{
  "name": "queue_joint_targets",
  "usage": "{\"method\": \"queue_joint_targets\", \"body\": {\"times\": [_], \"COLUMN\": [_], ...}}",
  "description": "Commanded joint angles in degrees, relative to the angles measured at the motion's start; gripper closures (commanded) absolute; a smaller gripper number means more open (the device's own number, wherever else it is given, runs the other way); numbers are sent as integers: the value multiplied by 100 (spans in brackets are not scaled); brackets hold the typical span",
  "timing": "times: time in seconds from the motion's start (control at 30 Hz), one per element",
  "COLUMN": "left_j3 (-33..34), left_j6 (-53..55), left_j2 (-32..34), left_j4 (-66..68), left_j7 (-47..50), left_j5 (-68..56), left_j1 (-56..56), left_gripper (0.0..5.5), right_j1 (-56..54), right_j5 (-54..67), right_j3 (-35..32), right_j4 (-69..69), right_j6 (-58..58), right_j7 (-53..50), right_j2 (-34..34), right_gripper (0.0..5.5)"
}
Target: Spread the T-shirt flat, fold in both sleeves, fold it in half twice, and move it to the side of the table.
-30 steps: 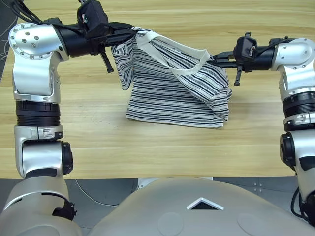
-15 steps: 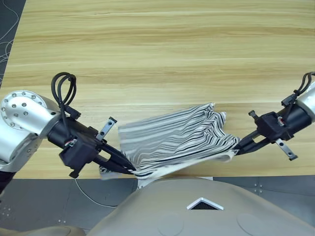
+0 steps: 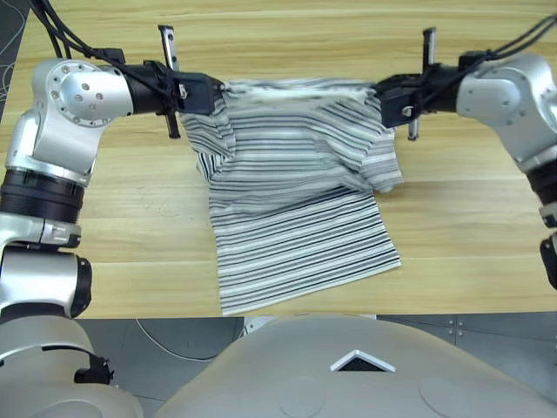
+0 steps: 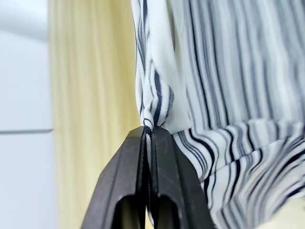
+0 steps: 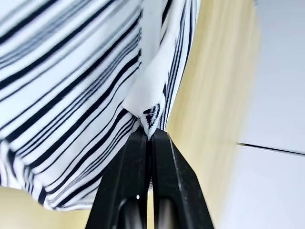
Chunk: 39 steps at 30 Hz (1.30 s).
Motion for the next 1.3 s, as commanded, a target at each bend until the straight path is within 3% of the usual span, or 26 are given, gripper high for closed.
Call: {"method": "queue_joint_targets", "body": {"times": [0.03, 0.13, 0.23, 0.37, 0.43, 0.53, 0.8, 1.0, 1.13, 1.3], "left_j3": [-1180, -1801, -2187, -2410, -2216, -1937, -1290, -1113, -1213, -1217], "left_j6": [-434, -830, -752, 79, 516, 660, 67, -1902, -2034, -1572], "left_j2": [-675, -1498, -2106, -2120, -1981, -1850, -2034, -2490, -2401, -2214], "left_j4": [2633, 3899, 4744, 5246, 5318, 5309, 5231, 3907, 2102, 459], "left_j7": [1978, 2485, 3869, 6024, 6776, 7255, 6655, 4525, 3188, 2357], "left_j5": [2134, 2554, 3085, 3661, 3620, 3449, 2779, 1764, 1248, 1248], "left_j1": [-879, -665, -632, -1208, -1549, -1843, -1771, -763, 237, 1128], "left_gripper": [539, 520, 478, 429, 429, 429, 429, 429, 429, 429], "right_j1": [-1632, -1319, -988, -1080, -1136, -1225, -1157, -771, -708, -597], "right_j5": [-3271, -3603, -3795, -3823, -3622, -3398, -2454, 359, 806, 660], "right_j3": [2269, 2801, 2917, 2763, 2497, 2153, 1101, -1238, -1684, -1752], "right_j4": [2734, 3904, 4649, 5011, 5037, 5027, 4992, 4775, 4705, 4741], "right_j6": [-402, -381, 159, 857, 1087, 1261, 589, -843, -534, -11], "right_j7": [-3406, -3869, -4518, -5324, -5639, -5938, -5645, -2130, -1182, -1217], "right_j2": [1555, 2495, 2871, 2736, 2632, 2538, 2588, 2877, 2788, 2558], "right_gripper": [540, 540, 489, 405, 371, 364, 364, 364, 364, 364]}}
